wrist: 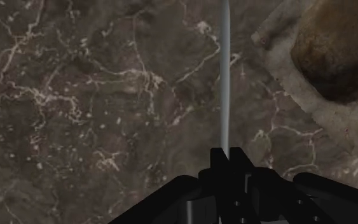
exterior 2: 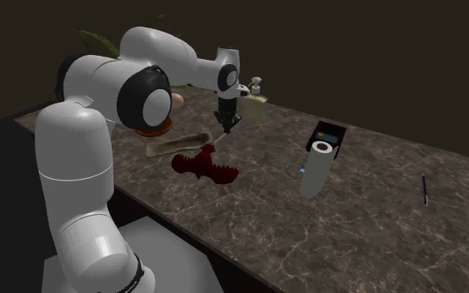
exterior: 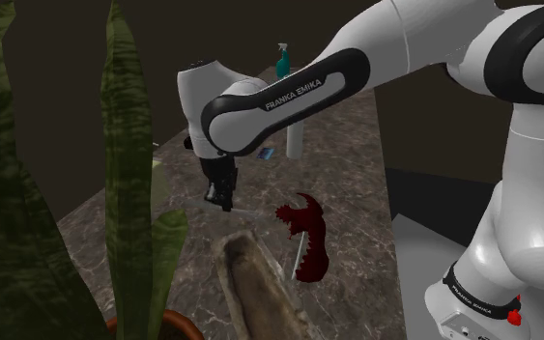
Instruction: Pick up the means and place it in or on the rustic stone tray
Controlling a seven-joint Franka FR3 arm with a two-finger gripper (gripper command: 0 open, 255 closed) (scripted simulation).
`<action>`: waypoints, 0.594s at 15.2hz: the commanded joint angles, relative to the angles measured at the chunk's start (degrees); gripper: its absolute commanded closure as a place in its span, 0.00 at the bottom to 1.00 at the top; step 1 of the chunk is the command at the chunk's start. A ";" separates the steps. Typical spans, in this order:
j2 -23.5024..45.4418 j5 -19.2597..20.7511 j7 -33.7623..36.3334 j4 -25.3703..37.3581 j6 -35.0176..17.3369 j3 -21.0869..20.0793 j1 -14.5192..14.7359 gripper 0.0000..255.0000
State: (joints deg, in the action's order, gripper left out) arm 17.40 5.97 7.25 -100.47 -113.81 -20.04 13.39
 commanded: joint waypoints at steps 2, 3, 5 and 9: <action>-0.62 -0.29 -0.13 1.56 2.17 -0.12 0.01 1.00; -0.84 -0.38 -0.20 2.05 2.86 -0.16 -0.01 1.00; -1.24 -0.56 -0.31 3.07 4.25 -0.22 -0.02 1.00; -1.90 -0.86 -0.50 5.29 7.09 -0.33 -0.03 1.00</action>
State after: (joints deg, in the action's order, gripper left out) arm 15.59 5.16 6.82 -95.77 -107.41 -20.36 13.36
